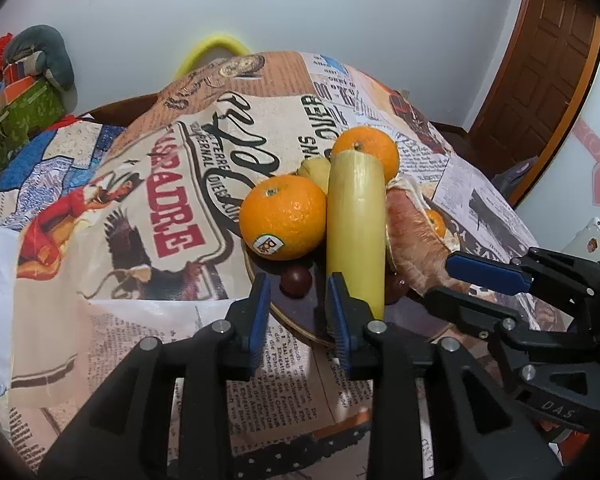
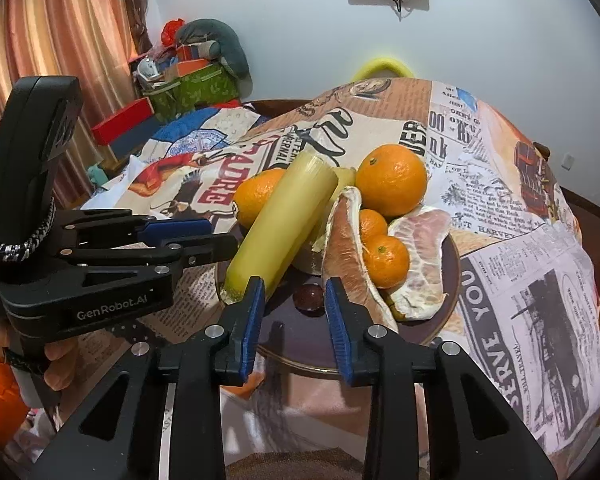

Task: Organize fruits

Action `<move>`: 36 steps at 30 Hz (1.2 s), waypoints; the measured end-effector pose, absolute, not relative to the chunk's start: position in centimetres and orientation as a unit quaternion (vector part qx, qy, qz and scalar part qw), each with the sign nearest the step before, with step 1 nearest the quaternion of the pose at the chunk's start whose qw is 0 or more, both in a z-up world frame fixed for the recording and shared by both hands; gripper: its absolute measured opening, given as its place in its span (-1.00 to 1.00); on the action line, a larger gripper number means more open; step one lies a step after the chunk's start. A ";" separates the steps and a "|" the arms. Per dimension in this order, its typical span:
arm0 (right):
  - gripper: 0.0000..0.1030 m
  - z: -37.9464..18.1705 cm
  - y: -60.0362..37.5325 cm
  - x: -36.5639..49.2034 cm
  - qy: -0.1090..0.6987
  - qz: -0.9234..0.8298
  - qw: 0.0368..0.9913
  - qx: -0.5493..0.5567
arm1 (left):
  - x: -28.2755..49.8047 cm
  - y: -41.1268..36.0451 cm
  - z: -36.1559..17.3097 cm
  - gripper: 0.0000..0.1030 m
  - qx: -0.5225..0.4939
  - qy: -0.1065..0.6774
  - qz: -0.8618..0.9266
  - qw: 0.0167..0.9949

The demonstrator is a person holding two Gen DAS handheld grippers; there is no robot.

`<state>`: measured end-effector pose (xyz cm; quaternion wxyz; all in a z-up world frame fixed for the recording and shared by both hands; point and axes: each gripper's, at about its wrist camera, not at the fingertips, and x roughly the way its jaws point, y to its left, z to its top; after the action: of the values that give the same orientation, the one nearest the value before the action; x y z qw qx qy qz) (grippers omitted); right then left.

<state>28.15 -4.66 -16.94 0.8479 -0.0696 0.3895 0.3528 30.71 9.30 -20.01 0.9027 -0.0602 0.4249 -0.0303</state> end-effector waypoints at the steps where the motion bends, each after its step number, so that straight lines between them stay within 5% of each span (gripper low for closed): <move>1: -0.44 -16.7 -4.9 28.1 0.386 0.350 0.851 -0.067 | 30.4 9.3 -19.6 -0.43 -0.059 0.420 -0.028 0.905; 23: -0.44 -0.6 -13.0 15.9 0.182 0.298 0.937 -0.011 | 12.1 4.5 -1.4 -0.41 -0.027 0.168 0.017 0.985; 28: -0.37 1.7 -14.2 12.1 0.134 0.289 0.948 0.001 | 7.9 3.3 1.1 0.03 -0.024 0.121 0.015 0.992; 36: 0.22 2.0 -14.1 10.1 0.103 0.267 0.958 0.007 | 3.8 2.6 2.8 0.64 -0.019 0.080 0.020 0.996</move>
<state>10.05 -14.06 2.00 0.9582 0.0068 0.1035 0.2668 3.80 2.59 2.82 0.9964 -0.0194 0.0802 0.0199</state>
